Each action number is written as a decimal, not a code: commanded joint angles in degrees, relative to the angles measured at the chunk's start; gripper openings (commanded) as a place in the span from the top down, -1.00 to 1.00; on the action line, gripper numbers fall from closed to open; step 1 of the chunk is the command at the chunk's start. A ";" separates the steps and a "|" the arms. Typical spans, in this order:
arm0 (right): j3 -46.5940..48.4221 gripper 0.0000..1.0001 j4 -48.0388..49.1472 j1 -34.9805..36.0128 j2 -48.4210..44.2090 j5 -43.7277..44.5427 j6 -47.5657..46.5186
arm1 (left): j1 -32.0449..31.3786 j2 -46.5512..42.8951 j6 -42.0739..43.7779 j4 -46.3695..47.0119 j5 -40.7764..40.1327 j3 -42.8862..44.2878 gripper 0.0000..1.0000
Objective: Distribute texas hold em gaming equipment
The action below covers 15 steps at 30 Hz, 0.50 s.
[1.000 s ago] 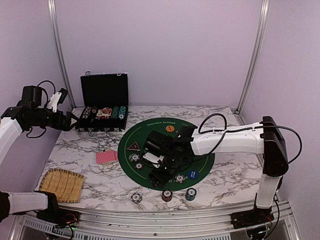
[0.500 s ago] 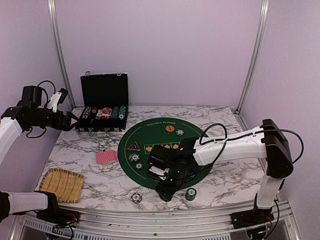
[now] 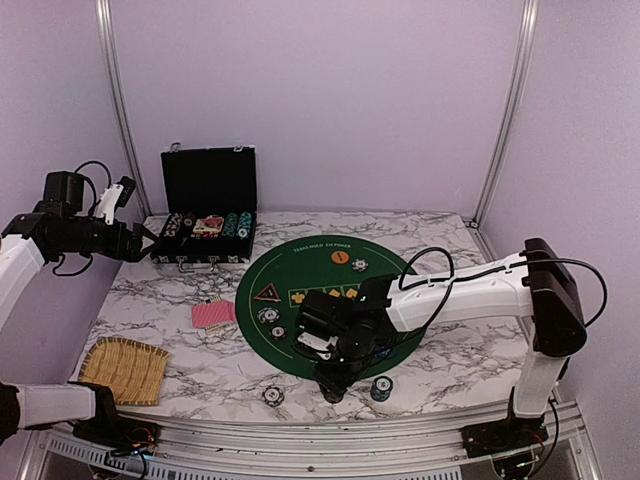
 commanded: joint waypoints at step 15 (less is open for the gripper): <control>0.75 0.18 0.19 0.90 -1.75 0.47 0.27 | 0.18 -0.96 0.09 -1.29 0.45 1.75 -0.98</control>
